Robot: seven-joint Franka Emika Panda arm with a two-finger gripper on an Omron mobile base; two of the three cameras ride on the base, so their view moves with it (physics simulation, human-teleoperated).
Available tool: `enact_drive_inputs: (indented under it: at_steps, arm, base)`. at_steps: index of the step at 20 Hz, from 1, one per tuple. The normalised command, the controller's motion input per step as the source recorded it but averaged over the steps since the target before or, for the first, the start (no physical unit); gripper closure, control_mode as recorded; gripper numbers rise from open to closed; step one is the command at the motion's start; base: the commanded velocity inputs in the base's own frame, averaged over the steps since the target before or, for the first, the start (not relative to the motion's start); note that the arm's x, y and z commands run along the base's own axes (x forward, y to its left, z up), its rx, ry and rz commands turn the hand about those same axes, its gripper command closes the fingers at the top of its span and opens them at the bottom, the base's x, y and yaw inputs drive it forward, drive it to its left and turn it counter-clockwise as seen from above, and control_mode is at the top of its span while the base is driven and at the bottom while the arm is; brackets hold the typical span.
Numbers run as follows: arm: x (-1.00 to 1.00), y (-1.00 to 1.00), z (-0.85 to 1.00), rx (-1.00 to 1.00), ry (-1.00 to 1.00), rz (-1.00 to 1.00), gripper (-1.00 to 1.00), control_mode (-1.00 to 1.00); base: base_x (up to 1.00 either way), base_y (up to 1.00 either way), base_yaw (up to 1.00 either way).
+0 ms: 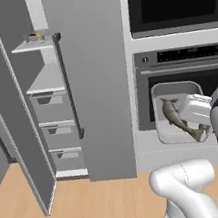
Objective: Take the meat container that has the fish and place it on the second highest rack of the freezer. Then take the vegetable container that has the bell pepper and corn and place it on the highest rack of the freezer.
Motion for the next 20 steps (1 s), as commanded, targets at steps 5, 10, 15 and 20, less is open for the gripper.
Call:
enact_drive_inputs:
  at_steps: [5,10,15,20]
  arm:
    - [0.0,0.0,0.0,0.0,0.0,0.0,1.0,1.0]
    - [0.0,0.0,0.0,0.0,0.0,0.0,1.0,1.0]
    - [0.0,0.0,0.0,0.0,0.0,0.0,1.0,1.0]
    - [0.0,0.0,0.0,0.0,0.0,0.0,1.0,1.0]
  base:
    - [0.3,1.0,0.0]
    - [0.48,1.0,0.0]
    - [0.85,0.51,0.03]
    - [0.97,0.07,0.02]
